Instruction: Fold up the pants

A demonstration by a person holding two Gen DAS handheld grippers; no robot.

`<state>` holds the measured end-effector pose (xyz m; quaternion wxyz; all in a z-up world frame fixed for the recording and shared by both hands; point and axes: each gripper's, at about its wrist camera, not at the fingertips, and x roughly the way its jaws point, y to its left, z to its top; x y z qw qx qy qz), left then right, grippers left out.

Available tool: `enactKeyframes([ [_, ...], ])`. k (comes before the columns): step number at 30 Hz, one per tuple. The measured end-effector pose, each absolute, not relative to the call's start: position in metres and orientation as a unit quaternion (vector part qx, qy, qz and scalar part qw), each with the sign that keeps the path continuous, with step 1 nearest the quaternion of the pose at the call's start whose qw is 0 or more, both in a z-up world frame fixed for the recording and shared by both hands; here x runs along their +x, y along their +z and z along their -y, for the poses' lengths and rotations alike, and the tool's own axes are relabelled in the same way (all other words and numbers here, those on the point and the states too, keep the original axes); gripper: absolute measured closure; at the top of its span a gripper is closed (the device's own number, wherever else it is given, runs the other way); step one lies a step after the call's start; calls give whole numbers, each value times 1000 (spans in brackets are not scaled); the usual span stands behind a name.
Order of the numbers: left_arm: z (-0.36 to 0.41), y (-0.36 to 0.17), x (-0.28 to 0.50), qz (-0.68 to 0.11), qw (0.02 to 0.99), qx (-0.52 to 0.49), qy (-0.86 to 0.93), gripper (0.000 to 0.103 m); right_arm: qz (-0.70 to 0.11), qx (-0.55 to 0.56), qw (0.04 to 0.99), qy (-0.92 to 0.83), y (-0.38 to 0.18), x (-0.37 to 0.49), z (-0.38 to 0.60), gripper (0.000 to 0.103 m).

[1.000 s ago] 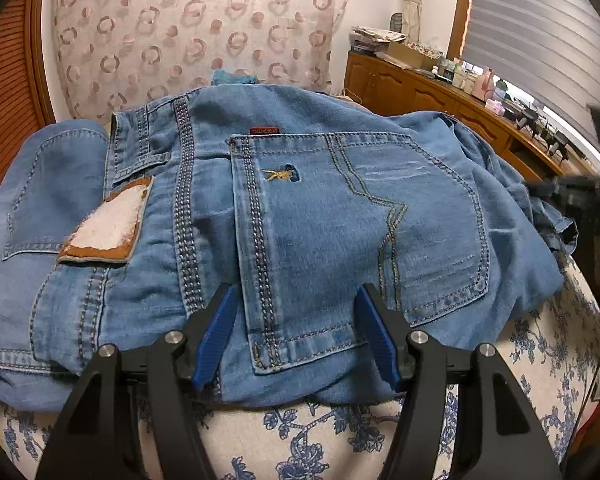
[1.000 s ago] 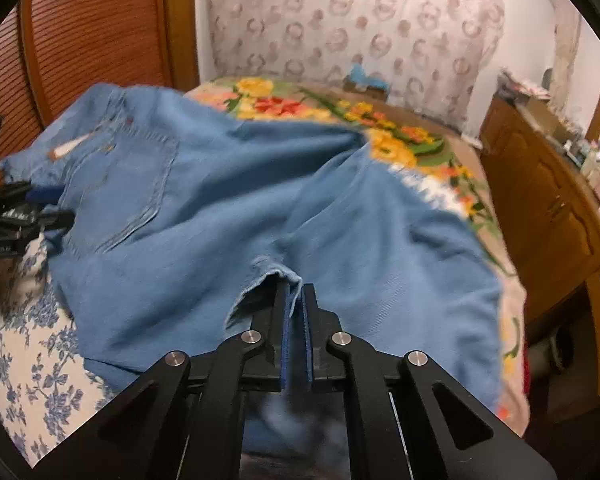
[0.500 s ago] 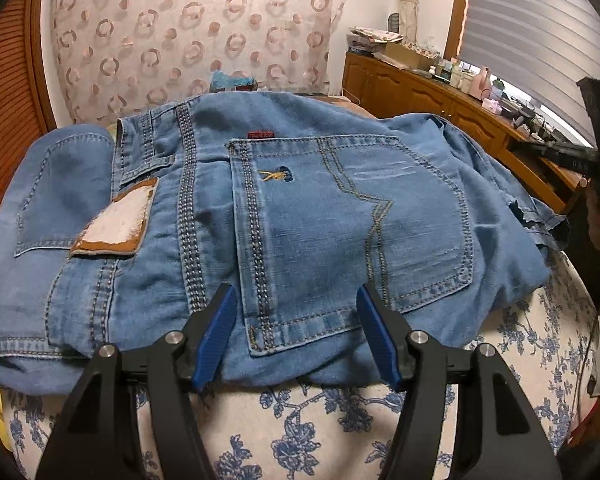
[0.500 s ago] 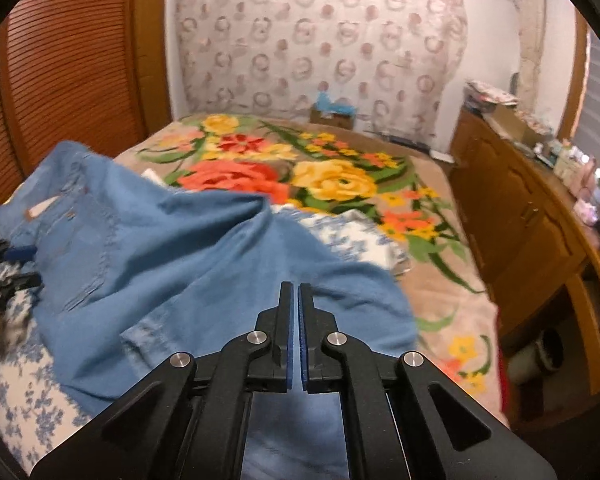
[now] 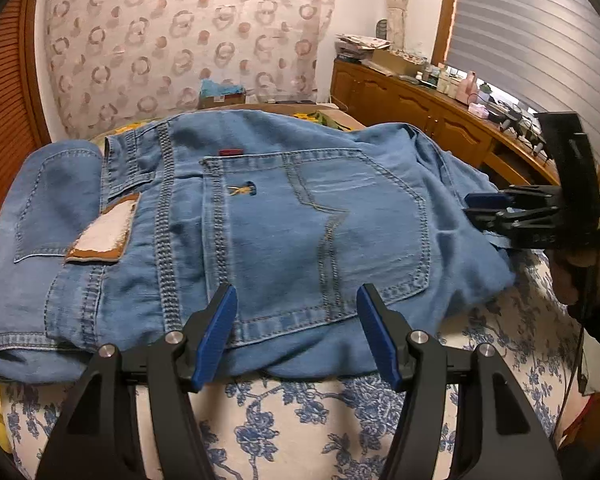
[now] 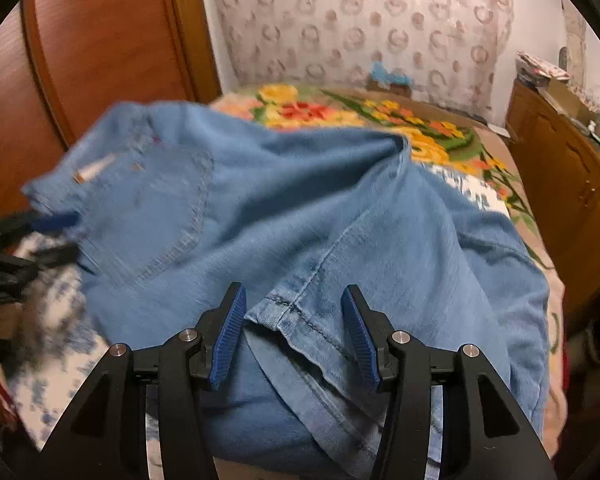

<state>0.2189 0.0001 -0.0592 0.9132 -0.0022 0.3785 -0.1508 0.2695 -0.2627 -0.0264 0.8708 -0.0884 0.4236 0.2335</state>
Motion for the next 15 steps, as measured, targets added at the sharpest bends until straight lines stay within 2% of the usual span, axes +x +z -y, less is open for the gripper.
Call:
enactKeyframes([
  [3, 2, -61, 219, -382, 912, 2, -153, 41, -435, -103, 865, 228, -36, 269, 261, 56],
  [5, 4, -62, 221, -384, 911, 1, -152, 41, -437, -106, 861, 235, -39, 267, 262, 75],
  [7, 5, -63, 221, -387, 910, 0, -151, 41, -437, -111, 860, 237, -39, 267, 263, 86],
  [15, -4, -60, 219, -381, 914, 0, -141, 41, -395, -84, 889, 214, 5, 270, 308, 89],
])
